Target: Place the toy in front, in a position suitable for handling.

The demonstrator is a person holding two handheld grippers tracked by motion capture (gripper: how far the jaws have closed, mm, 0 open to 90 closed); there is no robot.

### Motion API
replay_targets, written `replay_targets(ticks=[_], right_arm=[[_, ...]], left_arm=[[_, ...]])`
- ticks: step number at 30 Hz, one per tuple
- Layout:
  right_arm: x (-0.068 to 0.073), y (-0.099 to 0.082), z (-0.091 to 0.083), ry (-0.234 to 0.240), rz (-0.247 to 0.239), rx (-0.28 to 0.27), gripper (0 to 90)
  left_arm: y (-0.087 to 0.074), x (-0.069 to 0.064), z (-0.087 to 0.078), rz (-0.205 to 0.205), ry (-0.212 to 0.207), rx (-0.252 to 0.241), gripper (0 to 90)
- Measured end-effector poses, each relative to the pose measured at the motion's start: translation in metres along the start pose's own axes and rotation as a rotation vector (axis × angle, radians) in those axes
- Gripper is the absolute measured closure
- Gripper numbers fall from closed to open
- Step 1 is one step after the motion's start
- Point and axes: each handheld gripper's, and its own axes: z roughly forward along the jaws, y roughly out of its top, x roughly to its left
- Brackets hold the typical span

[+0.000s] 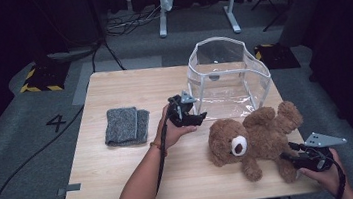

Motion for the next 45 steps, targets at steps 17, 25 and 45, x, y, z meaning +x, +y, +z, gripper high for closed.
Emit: replay_targets(ticks=[17,25,45], right_arm=[[-0.002,-0.001,0.002,-0.004,0.003,-0.006,44.1],[-0.007,0.001,0.005,0.016,0.011,-0.007,42.4],[-0.009,0.005,0.009,-0.005,0.003,-0.001,43.2]], left_arm=[[0.011,0.009,0.008,0.001,0.09,-0.035,87.2],[-0.012,0.03,-0.031,-0.055,0.125,-0.045,87.3],[-0.081,0.012,-0.111,-0.019,0.137,-0.069,87.2]])
